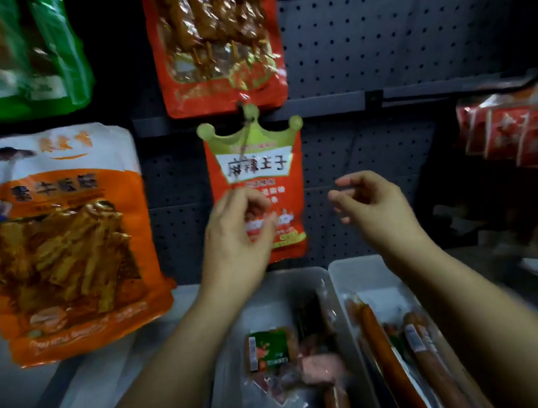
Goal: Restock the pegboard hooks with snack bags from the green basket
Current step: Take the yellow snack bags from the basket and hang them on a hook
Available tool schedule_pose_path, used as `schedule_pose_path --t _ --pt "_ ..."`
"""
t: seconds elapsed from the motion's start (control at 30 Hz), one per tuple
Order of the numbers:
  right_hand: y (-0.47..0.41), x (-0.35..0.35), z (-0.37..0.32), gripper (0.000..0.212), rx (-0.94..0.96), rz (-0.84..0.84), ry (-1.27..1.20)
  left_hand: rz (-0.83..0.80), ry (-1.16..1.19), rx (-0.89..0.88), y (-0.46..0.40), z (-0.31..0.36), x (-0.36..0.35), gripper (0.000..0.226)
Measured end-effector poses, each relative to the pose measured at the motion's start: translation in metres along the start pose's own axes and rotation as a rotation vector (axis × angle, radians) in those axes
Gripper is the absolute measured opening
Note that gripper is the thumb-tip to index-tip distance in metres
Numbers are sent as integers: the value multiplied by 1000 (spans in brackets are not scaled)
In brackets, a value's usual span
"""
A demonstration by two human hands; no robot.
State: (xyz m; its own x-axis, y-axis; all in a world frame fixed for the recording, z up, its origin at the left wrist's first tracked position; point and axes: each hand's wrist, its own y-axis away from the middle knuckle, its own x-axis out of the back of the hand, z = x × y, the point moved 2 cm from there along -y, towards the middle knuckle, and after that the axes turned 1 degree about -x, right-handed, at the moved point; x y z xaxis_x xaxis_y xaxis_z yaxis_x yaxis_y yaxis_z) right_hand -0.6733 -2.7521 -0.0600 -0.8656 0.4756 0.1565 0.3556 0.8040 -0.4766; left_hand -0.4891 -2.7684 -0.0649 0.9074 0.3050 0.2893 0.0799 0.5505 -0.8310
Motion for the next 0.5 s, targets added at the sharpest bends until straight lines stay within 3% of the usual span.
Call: schedule_pose_path --t 0.1,0.17,0.3,0.5 --pt "50 50 18 13 23 0 -104 -338 283 22 35 36 -41 20" --pt "92 92 36 5 0 41 -92 -509 438 102 64 59 -80 21" --pt "180 192 84 9 -199 301 0 -747 737 286 138 113 -166 27" --pt "334 329 154 19 -578 665 181 -1084 908 420 267 196 -276 16"
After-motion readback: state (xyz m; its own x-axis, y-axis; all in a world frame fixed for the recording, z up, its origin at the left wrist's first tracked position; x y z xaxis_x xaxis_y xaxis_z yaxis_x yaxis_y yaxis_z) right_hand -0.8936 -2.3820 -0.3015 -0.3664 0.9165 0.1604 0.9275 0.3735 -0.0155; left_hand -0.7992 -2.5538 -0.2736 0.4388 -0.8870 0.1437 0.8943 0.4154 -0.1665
